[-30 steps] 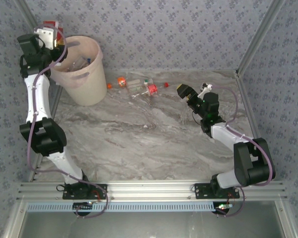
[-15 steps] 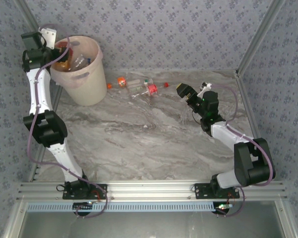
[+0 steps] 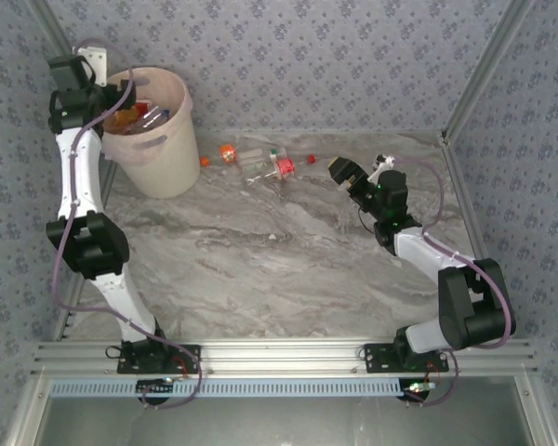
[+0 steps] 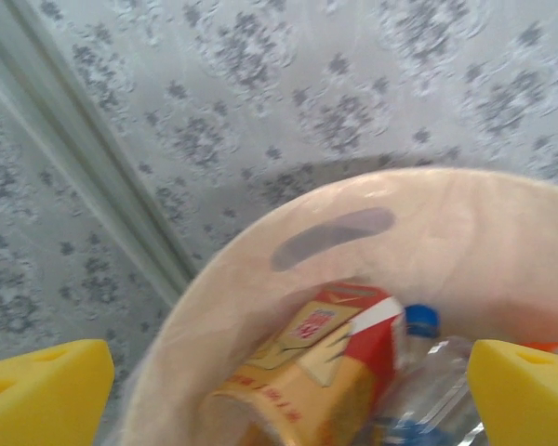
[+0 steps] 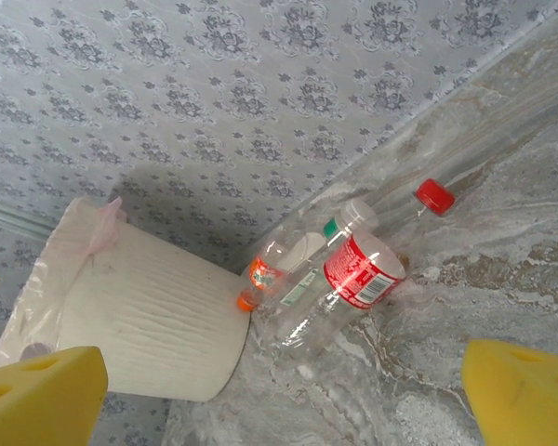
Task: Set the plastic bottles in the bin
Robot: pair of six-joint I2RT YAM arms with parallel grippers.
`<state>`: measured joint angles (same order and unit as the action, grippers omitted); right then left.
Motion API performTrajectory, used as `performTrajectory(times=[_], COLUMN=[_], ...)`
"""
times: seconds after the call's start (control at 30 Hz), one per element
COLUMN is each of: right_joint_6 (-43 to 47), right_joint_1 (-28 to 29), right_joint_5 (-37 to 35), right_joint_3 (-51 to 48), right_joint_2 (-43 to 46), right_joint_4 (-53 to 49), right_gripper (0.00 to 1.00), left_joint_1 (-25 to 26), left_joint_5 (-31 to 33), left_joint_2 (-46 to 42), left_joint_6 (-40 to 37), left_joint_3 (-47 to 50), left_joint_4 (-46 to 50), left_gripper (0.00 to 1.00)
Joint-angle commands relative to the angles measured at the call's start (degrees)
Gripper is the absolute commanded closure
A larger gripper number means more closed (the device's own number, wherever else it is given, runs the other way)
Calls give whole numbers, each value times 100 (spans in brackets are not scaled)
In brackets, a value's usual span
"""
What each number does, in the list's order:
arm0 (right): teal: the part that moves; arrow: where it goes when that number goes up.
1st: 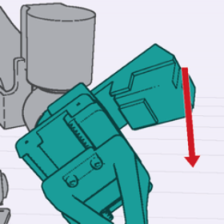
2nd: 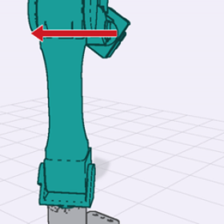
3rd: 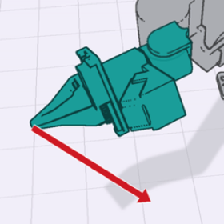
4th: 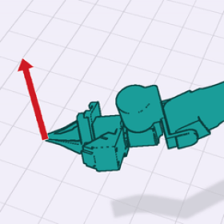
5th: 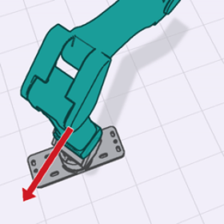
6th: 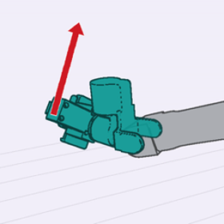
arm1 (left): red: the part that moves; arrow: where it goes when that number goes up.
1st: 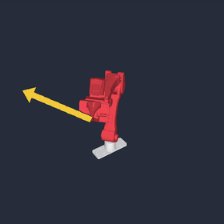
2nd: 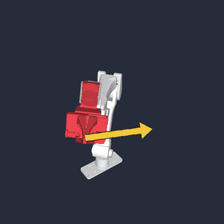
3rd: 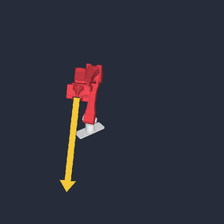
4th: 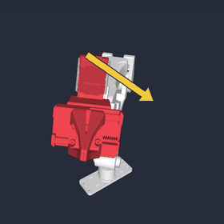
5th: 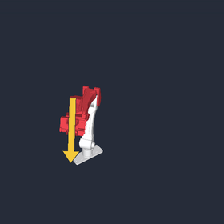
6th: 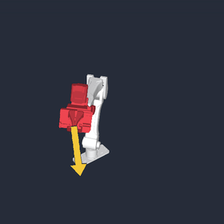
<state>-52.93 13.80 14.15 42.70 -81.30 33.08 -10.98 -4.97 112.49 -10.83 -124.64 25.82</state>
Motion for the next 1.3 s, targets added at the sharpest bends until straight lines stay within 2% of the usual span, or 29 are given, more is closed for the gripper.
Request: performTrajectory(times=[0.0,0.4,0.63,0.9,0.97,1.1,1.27], right_joint_6=[104,543,733,939,1030,1199,1543], right_joint_1=[13,8,0,-17,-10,-10,-5], right_joint_5=[-101,-347,-481,-494,-484,-441,-438], right_joint_3=[152,27,-75,-139,-145,-149,-149], right_joint_2=[161,509,658,815,848,948,1083], right_joint_4=[-200,-671,-707,-759,-785,-847,-938], right_gripper=[0,0,0,0,0,0,0], left_joint_1=[205,956,1624,2514,2742,3278,3556], left_joint_5=[79,180,56,-393,-708,-883,-1291], left_joint_2=[-382,-649,-1367,-1484,-1335,-973,-161], left_joint_6=[768,1694,1894,1417,1059,225,-324], left_joint_3=[131,243,1499,2422,2384,2309,1692], left_joint_4=[2,458,-433,-807,-595,-255,507], left_gripper=[2,2,2,2,2,2,2])
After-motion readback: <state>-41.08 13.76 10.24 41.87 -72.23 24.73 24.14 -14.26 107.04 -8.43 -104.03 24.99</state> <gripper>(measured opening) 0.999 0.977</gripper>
